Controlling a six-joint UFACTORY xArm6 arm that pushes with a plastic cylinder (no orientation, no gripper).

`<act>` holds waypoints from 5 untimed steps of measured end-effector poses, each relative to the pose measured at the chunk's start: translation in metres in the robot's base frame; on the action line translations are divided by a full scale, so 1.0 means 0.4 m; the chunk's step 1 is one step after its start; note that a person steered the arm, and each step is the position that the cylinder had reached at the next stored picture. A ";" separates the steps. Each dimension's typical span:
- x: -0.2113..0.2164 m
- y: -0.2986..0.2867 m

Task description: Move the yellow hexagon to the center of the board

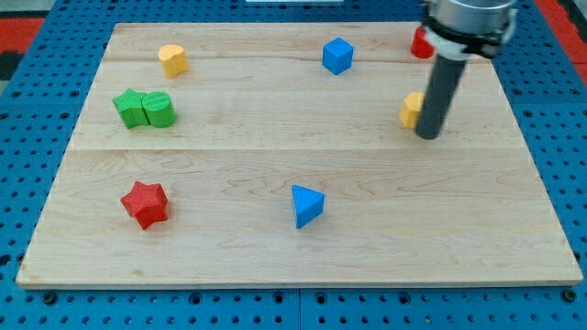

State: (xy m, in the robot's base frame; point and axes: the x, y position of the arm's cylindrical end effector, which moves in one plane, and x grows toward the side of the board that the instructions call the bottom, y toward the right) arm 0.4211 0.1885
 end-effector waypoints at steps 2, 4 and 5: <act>-0.188 0.051; -0.241 -0.026; -0.194 -0.036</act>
State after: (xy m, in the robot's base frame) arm 0.3436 0.1740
